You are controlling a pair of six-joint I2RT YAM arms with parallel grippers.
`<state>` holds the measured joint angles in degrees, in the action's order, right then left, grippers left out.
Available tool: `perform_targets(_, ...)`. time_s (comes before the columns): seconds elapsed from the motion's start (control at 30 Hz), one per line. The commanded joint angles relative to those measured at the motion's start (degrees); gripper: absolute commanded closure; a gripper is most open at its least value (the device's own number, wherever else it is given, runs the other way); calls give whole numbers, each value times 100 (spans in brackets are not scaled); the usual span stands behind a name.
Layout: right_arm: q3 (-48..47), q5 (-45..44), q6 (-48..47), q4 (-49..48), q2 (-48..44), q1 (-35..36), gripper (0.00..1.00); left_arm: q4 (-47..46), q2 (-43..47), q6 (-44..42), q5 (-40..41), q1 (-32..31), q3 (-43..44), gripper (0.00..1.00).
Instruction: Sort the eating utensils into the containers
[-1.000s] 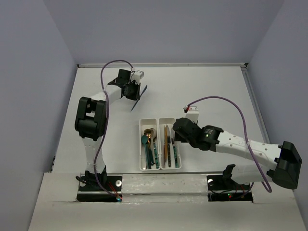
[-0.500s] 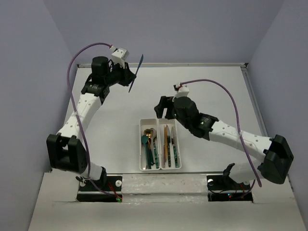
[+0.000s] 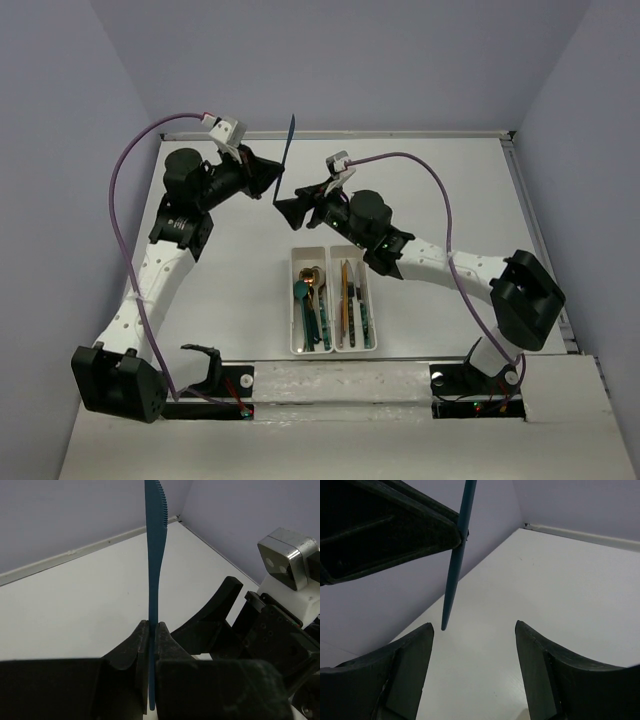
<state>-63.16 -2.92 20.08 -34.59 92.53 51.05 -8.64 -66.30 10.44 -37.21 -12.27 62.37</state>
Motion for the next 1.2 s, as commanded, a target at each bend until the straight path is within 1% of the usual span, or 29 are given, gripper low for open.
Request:
perform_targets(0.0,-293,248,-162,-953,45,11,29,-717,241,432,-225,6,-181,100)
perform_targets(0.1,-416,248,-170,-901,186,11,31,-823,276,503,-295,6,-295,100)
perform_targets(0.17,-635,248,-153,-682,282,11,33,-867,302,547,-330,6,-322,100)
perform_targets(0.23,-768,248,-144,-593,423,11,39,-902,320,582,-400,6,-348,100)
perform_targets(0.27,-803,248,-136,-593,467,11,44,-902,337,600,-427,6,-357,100)
perform_targets(0.3,-838,248,-135,-575,494,11,51,-902,355,626,-453,6,-383,100)
perform_targets(0.33,-900,204,-109,-549,511,11,70,-911,381,661,-506,6,-418,100)
perform_targets(0.4,-970,90,-109,-314,512,11,93,-876,416,661,-533,6,-453,100)
perform_targets(0.43,-1014,-128,-74,-181,494,11,100,-737,416,627,-559,6,-462,100)
perform_targets(0.5,-980,-261,-91,134,354,11,100,-499,408,478,-586,6,-410,100)
perform_targets(0.53,-927,-288,-74,267,266,11,100,-359,408,372,-568,6,-392,95)
perform_targets(0.57,-770,-314,-39,416,170,11,100,-114,399,93,-559,6,-375,75)
perform_targets(0.6,-655,-419,39,748,-84,11,100,-7,416,-66,-472,6,-383,25)
perform_targets(0.63,-506,-464,101,908,-243,11,100,186,425,-207,-384,6,-409,4)
perform_targets(0.67,-131,-499,163,1188,-584,11,100,257,477,-391,-279,6,-445,1)
perform_targets(0.73,275,-578,426,1567,-946,11,100,441,513,-612,-94,6,-532,1)
perform_targets(0.77,634,-604,531,2065,-1121,11,100,512,548,-796,-50,14,-550,1)
perform_targets(0.87,1146,-736,1085,2920,-1728,11,100,785,566,-1008,161,14,-550,1)
perform_targets(0.9,1313,-815,1251,3219,-1860,106,100,846,566,-1017,231,14,-542,1)
perform_targets(0.93,1637,-972,1601,3787,-2079,168,100,916,540,-1235,423,23,-524,1)
perform_targets(0.97,1779,-1009,1814,4010,-2186,238,100,1022,496,-1281,538,23,-533,1)
perform_targets(1.0,1989,-992,2233,4404,-2274,439,100,1049,478,-1342,722,32,-533,1)
perform_targets(1.1,2202,-1079,2842,4951,-2573,879,100,1067,399,-1421,838,41,-629,1)
perform_targets(1.13,2298,-1210,3175,5057,-2617,1185,100,1093,390,-1456,856,49,-673,1)
perform_targets(1.17,2325,-1272,3361,5172,-2643,1310,100,1119,381,-1474,865,50,-682,1)
